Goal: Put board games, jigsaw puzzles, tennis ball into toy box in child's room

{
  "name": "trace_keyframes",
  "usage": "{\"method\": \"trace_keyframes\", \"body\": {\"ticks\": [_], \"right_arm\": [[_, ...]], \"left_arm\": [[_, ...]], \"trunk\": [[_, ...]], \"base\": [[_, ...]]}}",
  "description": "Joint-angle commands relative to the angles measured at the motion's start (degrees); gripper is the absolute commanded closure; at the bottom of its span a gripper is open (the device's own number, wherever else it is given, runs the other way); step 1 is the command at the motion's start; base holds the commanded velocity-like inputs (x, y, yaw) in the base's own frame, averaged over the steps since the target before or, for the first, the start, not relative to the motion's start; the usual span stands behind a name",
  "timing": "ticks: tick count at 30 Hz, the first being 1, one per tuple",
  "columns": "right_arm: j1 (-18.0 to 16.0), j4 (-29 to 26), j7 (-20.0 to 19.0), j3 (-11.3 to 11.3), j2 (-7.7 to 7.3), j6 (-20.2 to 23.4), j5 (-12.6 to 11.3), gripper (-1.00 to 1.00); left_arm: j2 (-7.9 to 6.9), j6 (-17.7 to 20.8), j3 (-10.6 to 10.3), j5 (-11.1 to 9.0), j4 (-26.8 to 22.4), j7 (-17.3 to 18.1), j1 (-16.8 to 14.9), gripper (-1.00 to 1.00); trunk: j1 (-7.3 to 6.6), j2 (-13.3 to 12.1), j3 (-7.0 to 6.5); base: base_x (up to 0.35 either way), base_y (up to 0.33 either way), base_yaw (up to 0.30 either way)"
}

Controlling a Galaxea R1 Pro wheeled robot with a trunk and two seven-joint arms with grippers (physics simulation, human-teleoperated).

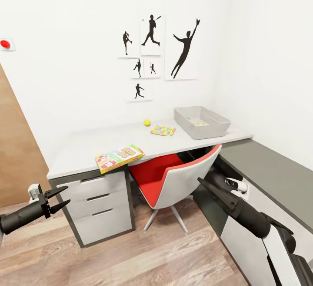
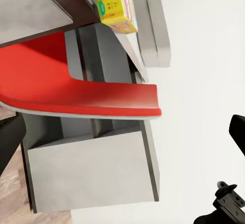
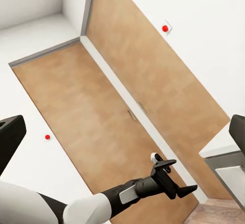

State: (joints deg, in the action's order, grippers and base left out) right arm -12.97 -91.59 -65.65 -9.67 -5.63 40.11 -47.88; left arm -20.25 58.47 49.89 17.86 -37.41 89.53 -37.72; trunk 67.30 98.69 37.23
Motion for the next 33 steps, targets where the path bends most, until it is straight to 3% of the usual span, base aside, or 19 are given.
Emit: {"method": "trace_keyframes", "body": {"ticks": [1,23,33], "right_arm": [[0.0,0.0,0.0,0.0,-0.03,0.4,-0.3,-1.00],[0.0,0.0,0.0,0.0,-0.01,0.3,-0.3,-1.00],[0.0,0.0,0.0,0.0,0.00,0.3,-0.3,-1.00]], "left_arm": [[0.03,0.6,0.2,0.6,0.0,0.5,-0.1,-1.00],[0.12,0.8,-0.2,0.7,0.0,0.2,-0.1,-1.00],[0.12,0.8,-0.3,0.7,0.0,0.2,-0.1,-1.00]], "trunk": [[-0.01,0.0,0.06],[-0.01,0.0,0.06],[-0.01,0.0,0.06]], "base": [[0.024,0.000,0.000],[0.176,-0.119,0.000],[0.118,0.015,0.000]]}}
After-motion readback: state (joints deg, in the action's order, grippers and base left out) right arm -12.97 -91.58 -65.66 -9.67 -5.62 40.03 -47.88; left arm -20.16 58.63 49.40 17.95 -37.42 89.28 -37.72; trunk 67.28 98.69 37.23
